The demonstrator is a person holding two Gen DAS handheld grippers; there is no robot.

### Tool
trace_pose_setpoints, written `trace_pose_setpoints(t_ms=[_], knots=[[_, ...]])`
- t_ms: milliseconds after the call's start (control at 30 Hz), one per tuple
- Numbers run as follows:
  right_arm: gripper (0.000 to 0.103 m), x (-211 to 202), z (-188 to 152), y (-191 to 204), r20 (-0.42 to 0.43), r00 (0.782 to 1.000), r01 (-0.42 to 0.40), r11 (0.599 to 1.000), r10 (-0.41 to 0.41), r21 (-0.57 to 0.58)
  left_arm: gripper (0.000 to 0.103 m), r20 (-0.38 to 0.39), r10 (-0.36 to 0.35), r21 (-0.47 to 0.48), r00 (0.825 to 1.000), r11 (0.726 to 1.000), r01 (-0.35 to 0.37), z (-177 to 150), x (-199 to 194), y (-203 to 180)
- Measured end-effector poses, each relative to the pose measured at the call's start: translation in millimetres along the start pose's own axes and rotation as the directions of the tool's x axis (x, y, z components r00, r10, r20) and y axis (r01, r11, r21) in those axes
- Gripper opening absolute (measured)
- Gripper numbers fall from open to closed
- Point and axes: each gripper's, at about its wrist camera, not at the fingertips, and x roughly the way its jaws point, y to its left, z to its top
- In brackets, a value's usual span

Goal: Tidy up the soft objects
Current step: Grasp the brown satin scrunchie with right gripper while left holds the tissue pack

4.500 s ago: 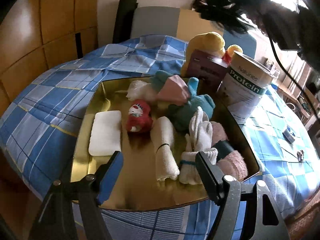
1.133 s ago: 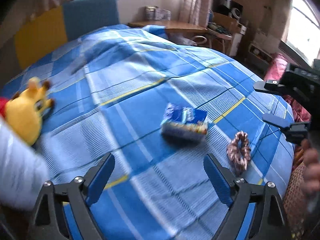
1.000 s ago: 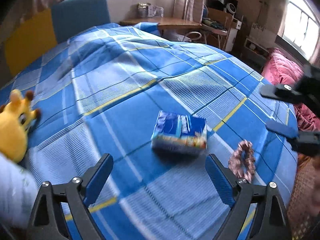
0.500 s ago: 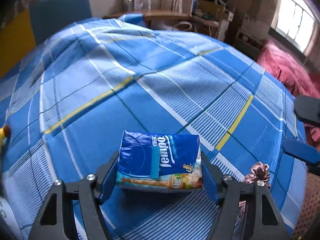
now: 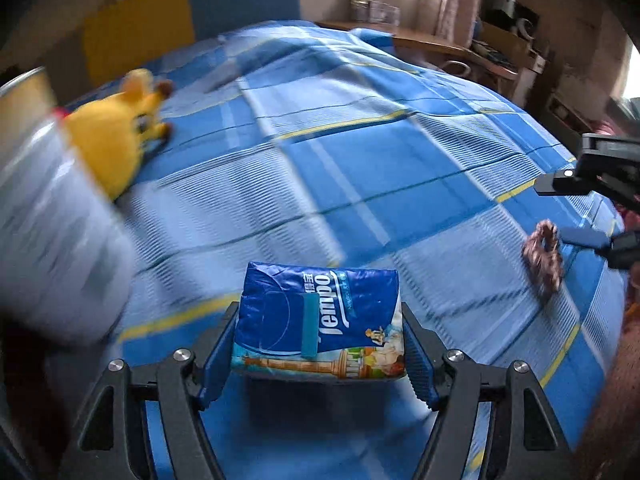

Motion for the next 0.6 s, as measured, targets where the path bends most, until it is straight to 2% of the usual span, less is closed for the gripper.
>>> trace_pose_setpoints(t_ms=[167, 300, 400, 433, 467, 500, 533, 600], knots=[[0.070, 21, -11, 17, -0.101, 0.992, 0.068, 0.989, -0.081, -0.128, 0.073, 0.039, 0.060, -0.012, 0.997, 0.998, -0.059, -40, -30, 19], [0.070, 27, -21, 32, -0.088, 0.982, 0.143, 0.959, -0.169, -0.247, 0.073, 0.038, 0.078, -0.032, 0.996, 0.997, -0.077, -67, -40, 31], [0.070, 31, -28, 40, -0.073, 0.970, 0.195, 0.925, -0.230, -0.326, 0.074, 0.041, 0.062, -0.058, 0.997, 0.997, -0.060, -82, -36, 36], [0.061, 32, -31, 43, -0.069, 0.967, 0.206, 0.913, -0.244, -0.352, 0.074, 0.055, 0.052, -0.070, 0.997, 0.996, -0.048, -86, -36, 39], [0.045, 30, -34, 47, -0.065, 0.971, 0.191, 0.909, -0.230, -0.370, 0.074, 0.068, 0.048, -0.070, 0.997, 0.997, -0.043, -88, -36, 39], [0.018, 30, -37, 51, -0.068, 0.974, 0.174, 0.904, -0.217, -0.390, 0.074, 0.083, 0.049, -0.064, 0.995, 0.997, -0.044, -90, -37, 39], [0.018, 31, -38, 52, -0.078, 0.975, 0.160, 0.904, -0.207, -0.397, 0.074, 0.095, 0.051, -0.058, 0.994, 0.997, -0.046, -92, -37, 38], [0.018, 31, -41, 57, -0.129, 0.986, 0.047, 0.914, -0.107, -0.403, 0.074, 0.099, 0.046, -0.063, 0.994, 0.997, -0.040, -92, -35, 38]])
